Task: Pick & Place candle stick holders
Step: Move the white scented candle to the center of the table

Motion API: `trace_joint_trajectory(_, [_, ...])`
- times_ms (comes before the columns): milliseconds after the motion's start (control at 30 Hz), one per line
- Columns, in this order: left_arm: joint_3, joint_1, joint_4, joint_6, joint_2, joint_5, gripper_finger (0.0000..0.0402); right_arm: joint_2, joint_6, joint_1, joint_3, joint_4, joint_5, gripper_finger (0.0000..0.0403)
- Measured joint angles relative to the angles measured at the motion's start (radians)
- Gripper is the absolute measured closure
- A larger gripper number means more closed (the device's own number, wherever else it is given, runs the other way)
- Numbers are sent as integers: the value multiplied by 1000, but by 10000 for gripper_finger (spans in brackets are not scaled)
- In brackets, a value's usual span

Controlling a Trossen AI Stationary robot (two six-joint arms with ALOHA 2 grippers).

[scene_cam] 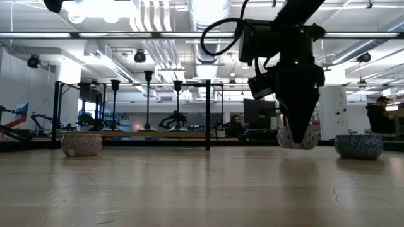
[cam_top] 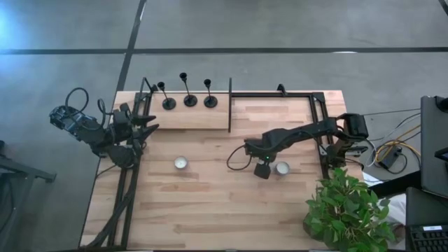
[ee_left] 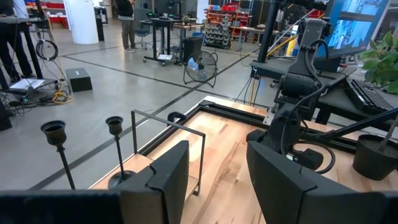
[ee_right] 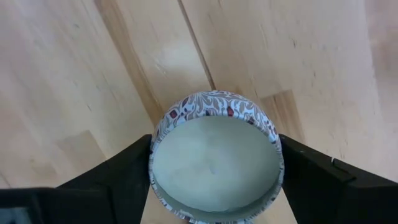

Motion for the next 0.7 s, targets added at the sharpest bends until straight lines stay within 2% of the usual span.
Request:
trace_joint_trajectory(267, [0, 0, 0, 0, 0, 0, 234, 2, 0, 9, 37, 76, 1, 117])
trace_joint_trajectory(367, [0, 0, 0, 0, 0, 0, 234, 43, -8, 22, 85, 59, 3, 117])
trace_joint_trajectory(533, [0, 0, 0, 3, 0, 0, 234, 156, -86, 54, 229, 21, 4, 117])
trace_joint_trajectory(700, [0, 0, 0, 3, 0, 0, 234, 296, -179, 66, 429, -45, 11, 117])
